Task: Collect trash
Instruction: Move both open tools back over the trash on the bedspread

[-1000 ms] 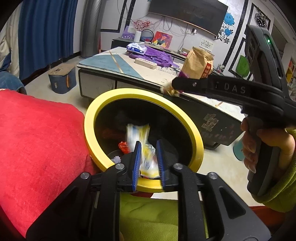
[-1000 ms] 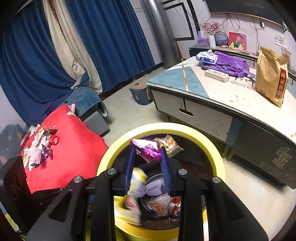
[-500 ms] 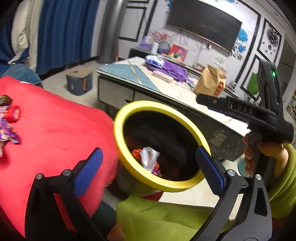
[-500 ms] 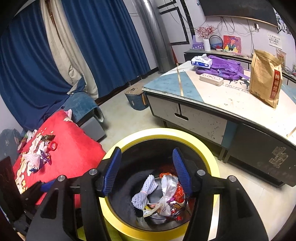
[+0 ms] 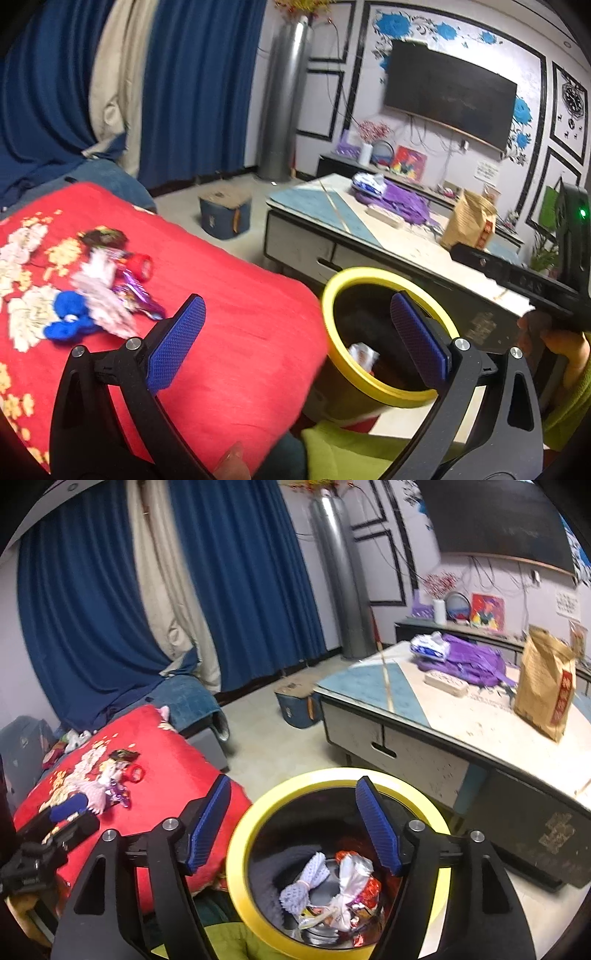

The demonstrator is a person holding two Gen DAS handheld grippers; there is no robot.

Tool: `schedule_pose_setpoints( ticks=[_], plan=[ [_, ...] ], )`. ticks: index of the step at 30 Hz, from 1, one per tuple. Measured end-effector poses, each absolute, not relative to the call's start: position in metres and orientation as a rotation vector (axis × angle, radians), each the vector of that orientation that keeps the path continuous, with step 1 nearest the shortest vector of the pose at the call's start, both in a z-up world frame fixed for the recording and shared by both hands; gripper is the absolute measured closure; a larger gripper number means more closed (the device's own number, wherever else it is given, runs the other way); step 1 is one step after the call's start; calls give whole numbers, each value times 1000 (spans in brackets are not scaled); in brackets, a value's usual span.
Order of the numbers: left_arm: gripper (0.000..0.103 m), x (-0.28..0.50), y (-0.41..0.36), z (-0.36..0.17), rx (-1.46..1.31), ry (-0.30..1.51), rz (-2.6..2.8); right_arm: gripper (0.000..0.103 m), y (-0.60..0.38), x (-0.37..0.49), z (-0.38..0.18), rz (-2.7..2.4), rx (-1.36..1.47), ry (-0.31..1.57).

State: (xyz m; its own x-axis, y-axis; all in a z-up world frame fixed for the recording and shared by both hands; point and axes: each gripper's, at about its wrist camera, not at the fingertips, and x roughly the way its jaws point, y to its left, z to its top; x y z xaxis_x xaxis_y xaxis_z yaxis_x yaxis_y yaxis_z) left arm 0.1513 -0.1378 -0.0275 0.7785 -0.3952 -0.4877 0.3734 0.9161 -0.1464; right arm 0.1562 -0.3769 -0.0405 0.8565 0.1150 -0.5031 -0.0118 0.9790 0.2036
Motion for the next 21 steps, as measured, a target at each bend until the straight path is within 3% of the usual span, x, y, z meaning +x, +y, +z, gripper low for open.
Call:
schedule_pose_setpoints(
  ticks=[8, 21],
  plan=[
    [11, 144, -113, -13, -60, 461, -341, 28, -340, 145, -29, 156, 141, 489],
    [11, 141, -74, -3, -111, 419, -242, 27, -299, 137, -25, 264, 71, 482]
  ],
)
